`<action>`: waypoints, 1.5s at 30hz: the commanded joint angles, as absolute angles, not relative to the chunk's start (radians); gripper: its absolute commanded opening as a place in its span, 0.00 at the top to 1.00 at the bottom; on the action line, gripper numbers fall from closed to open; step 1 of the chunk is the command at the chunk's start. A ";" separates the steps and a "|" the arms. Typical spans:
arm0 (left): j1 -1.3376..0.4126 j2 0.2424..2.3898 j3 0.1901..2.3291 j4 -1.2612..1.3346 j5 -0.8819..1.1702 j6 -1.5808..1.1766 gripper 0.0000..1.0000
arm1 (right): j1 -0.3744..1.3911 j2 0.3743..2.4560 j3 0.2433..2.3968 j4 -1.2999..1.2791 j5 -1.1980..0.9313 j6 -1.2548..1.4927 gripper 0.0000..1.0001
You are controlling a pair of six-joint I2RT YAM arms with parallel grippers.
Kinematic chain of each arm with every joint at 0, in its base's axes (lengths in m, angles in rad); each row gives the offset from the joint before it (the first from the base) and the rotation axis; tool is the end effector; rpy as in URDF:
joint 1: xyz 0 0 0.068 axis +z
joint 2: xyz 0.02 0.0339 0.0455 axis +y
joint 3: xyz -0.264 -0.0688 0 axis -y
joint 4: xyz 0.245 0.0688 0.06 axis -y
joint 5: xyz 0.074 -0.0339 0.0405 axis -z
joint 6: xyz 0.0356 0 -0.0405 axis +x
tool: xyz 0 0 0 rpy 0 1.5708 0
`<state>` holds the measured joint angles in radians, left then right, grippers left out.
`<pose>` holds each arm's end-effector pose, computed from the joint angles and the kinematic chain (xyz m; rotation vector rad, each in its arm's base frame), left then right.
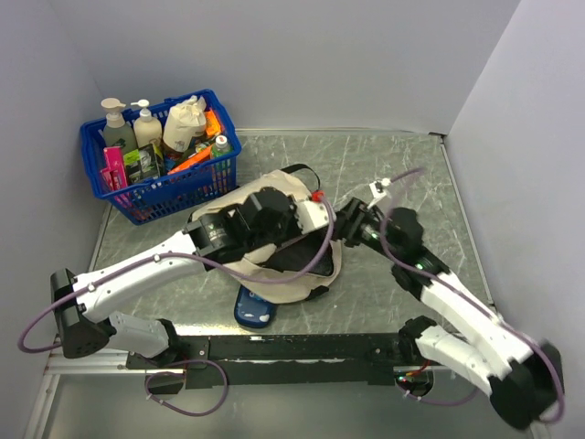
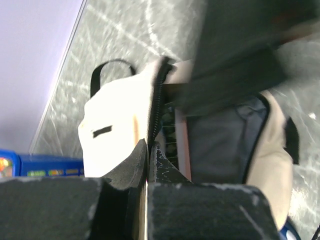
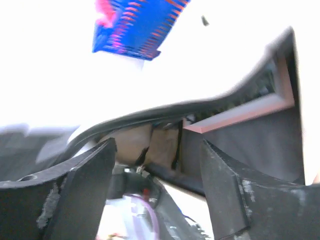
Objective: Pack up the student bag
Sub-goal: Place the book in the student bag, then pick up the stationery from the center of the board.
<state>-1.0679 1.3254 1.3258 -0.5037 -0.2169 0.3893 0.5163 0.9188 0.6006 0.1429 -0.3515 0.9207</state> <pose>0.1494 -0.2558 0.3772 1.2743 1.6273 -0.1939 0.1827 0.1178 0.2849 0.1055 1.9377 1.3159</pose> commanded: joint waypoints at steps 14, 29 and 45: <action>-0.787 1.306 1.494 -0.685 0.221 0.199 0.54 | 0.687 0.569 0.377 -0.180 -0.606 0.443 0.25; -0.631 1.086 1.238 -0.994 0.477 0.601 0.69 | 1.005 1.275 0.603 -0.034 -0.323 0.419 0.22; -0.376 1.236 0.907 -1.083 0.684 0.974 0.88 | 1.002 1.391 0.538 0.310 -0.048 0.509 0.22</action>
